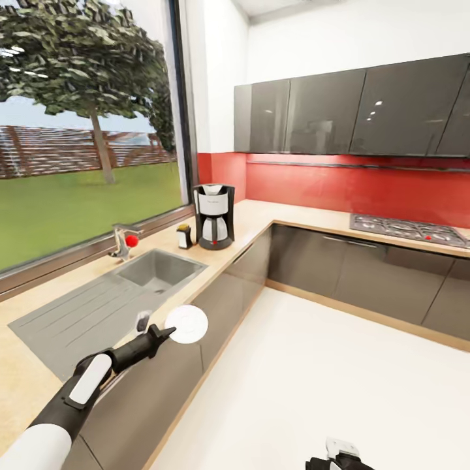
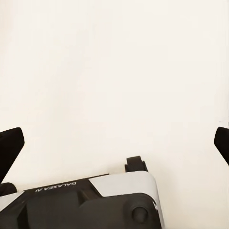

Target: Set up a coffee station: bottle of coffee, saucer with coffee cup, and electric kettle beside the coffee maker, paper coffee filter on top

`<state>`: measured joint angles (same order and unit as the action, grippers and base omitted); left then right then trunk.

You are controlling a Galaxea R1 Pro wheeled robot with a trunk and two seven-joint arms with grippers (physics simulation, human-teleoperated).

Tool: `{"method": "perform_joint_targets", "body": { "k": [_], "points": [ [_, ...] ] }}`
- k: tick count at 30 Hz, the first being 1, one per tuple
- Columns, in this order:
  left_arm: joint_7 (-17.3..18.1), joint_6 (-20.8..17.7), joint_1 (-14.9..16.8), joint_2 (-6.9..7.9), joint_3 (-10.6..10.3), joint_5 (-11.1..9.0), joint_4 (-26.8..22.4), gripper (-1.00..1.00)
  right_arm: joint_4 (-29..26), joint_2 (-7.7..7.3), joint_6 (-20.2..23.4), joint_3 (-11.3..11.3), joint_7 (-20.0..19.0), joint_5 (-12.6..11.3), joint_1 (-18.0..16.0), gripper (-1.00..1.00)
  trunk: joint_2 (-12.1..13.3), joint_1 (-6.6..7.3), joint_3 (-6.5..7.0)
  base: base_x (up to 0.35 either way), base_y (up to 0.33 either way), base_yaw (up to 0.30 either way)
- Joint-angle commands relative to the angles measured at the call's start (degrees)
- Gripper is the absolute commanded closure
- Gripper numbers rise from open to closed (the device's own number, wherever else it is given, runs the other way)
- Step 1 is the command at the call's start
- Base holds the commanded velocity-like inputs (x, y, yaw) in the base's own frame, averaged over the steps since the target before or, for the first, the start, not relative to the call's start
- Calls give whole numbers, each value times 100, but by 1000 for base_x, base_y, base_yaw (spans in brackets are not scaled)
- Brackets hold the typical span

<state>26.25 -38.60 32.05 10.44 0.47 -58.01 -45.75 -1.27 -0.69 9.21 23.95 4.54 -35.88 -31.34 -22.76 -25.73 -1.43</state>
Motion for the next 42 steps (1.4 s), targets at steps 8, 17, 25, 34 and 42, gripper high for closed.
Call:
{"method": "perform_joint_targets", "body": {
  "k": [8,17,25,34,42],
  "points": [
    [-6,-33,3,2,5,-24,-4,100,-13,-4,37,48,26,-42,-4,-100,-16,-5,-13,315,-90,-282],
    [-6,-41,3,8,7,-26,1,100,-13,-4,37,48,25,-43,-4,-100,-16,-5,-13,309,-121,-222],
    [0,-34,3,41,21,-32,79,100,-13,-1,36,48,15,-36,-4,-100,-16,-5,-13,330,-35,-8],
    [-83,-5,12,63,523,-28,105,100,-7,1,14,54,20,-28,-2,-100,-16,-5,-14,290,-1,117],
    [-1635,-32,337,3,1440,-213,24,100,-13,8,10,57,-16,-25,151,-100,-16,-5,-16,21,0,58]
  ]
}}
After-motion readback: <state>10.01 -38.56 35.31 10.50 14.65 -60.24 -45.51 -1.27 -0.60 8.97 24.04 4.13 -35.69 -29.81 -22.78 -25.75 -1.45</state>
